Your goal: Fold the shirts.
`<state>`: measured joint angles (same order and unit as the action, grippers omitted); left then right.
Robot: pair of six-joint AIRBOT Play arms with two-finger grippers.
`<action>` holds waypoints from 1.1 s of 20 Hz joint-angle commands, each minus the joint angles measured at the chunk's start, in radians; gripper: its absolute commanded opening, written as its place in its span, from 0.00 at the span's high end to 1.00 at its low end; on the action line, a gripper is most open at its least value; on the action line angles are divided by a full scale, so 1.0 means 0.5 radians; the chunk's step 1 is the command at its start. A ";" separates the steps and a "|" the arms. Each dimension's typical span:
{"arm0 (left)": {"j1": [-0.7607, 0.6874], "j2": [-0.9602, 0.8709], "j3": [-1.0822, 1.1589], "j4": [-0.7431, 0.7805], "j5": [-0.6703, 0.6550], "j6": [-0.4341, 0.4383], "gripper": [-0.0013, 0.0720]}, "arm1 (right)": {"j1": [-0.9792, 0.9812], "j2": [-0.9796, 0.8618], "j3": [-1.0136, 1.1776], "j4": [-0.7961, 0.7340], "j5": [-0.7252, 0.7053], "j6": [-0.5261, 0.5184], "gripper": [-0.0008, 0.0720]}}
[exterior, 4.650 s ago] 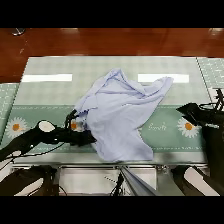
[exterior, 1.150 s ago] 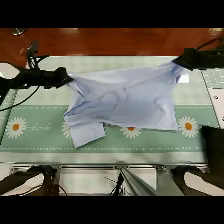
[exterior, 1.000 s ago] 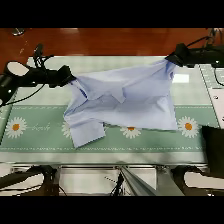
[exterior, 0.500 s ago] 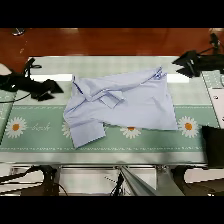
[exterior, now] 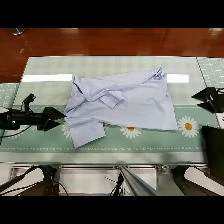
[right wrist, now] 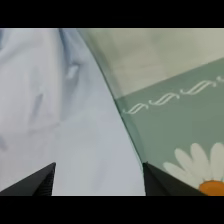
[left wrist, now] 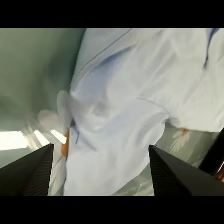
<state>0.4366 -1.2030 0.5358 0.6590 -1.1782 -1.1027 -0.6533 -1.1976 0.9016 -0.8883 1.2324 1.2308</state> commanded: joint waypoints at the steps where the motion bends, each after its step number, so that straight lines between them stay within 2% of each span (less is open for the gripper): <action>1: -0.053 0.018 -0.208 -0.401 0.236 0.343 0.02 | -0.036 0.164 -0.374 0.285 -0.048 -0.226 0.13; 3: -0.134 0.008 -0.208 -0.434 0.325 0.372 0.02 | -0.032 0.163 -0.419 0.310 -0.024 -0.239 0.13; 5: -0.195 -0.003 -0.207 -0.525 0.387 0.493 0.02 | -0.032 0.163 -0.424 0.310 -0.007 -0.238 0.13; 7: -0.257 -0.018 -0.206 -0.544 0.473 0.494 0.03 | -0.032 0.163 -0.424 0.311 0.008 -0.237 0.13; 8: -0.278 -0.024 -0.205 -0.544 0.494 0.505 0.09 | -0.033 0.163 -0.424 0.311 0.006 -0.237 0.13; 10: -0.286 -0.025 -0.197 -0.542 0.481 0.522 0.93 | -0.050 0.163 -0.401 0.295 -0.034 -0.226 0.13; 14: -0.286 -0.025 -0.095 -0.542 0.336 0.575 0.95 | -0.262 0.163 -0.225 0.174 0.021 -0.168 0.13; 18: -0.287 -0.025 -0.005 -0.543 0.314 0.575 0.95 | -0.323 0.163 -0.401 -0.429 0.041 0.118 0.13; 20: -0.288 -0.025 0.002 -0.543 0.314 0.575 0.95 | -0.322 0.156 -0.567 -0.424 -0.031 0.192 0.13; 22: -0.288 -0.026 0.002 -0.543 0.311 0.575 0.95 | -0.317 0.100 -0.609 -0.341 -0.041 0.179 0.13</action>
<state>0.2932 -1.2156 0.5278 0.3882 -1.0176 -0.8185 -0.8078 -1.1275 0.6495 -1.0298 1.2282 1.2800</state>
